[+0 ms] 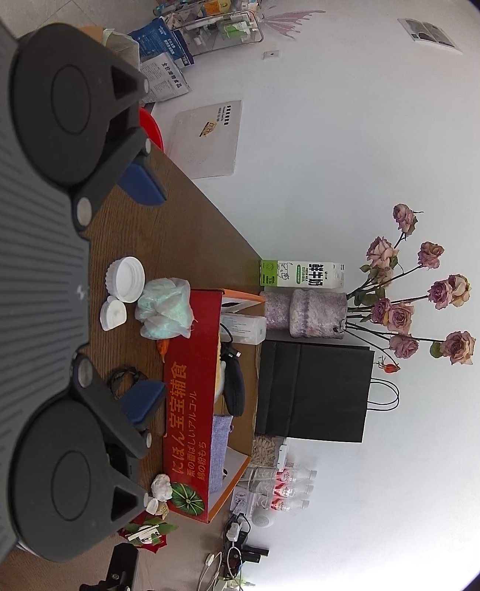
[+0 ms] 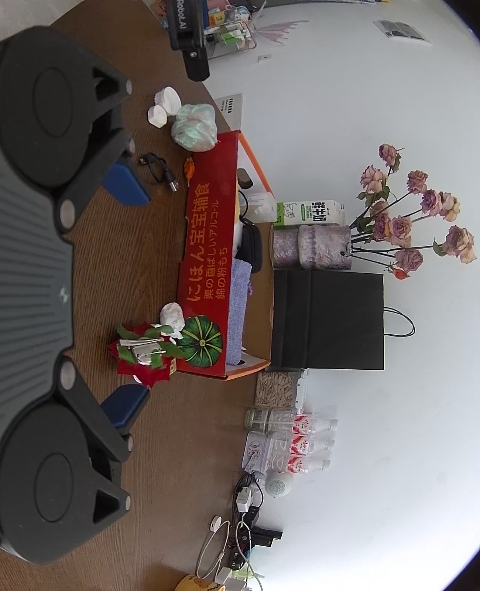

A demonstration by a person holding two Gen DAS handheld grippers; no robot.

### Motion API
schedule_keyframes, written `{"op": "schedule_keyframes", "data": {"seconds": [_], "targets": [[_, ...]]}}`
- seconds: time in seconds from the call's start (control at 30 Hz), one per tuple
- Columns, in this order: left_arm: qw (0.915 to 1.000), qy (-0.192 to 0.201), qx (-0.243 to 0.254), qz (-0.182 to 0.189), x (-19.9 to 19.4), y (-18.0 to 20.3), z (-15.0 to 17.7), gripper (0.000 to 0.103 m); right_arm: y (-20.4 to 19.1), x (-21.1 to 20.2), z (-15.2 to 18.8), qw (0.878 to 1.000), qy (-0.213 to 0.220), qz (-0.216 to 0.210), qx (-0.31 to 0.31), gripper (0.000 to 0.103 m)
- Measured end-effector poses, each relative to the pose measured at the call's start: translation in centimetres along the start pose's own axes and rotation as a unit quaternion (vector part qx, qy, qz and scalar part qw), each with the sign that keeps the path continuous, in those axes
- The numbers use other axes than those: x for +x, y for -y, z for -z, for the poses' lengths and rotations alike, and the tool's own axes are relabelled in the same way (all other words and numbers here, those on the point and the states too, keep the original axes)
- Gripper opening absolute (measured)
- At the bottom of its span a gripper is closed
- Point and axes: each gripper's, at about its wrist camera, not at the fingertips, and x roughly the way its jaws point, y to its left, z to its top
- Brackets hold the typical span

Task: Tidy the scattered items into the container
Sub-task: 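Withdraw both tools from the box toward the red-green ornament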

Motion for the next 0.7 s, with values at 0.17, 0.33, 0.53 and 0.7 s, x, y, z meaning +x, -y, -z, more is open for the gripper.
{"op": "schedule_keyframes", "data": {"seconds": [0.17,0.33,0.53,0.7], "targets": [[0.9998,0.006,0.019,-0.008,-0.7,0.0,0.4,0.103,-0.1,-0.2,0.5,1.000,-0.010,0.007,-0.001,0.103],[0.9998,-0.004,0.017,-0.008,-1.0,-0.2,0.5,0.103,-0.1,-0.3,1.0,1.000,-0.022,0.010,-0.004,0.103],[0.9997,-0.013,0.019,-0.013,-0.7,-0.4,0.8,0.103,0.5,0.4,1.5,0.999,-0.039,0.019,0.004,0.103],[0.9993,-0.025,0.018,-0.021,0.1,-0.7,1.2,0.103,1.2,1.5,1.5,0.998,-0.048,0.031,0.006,0.103]]}}
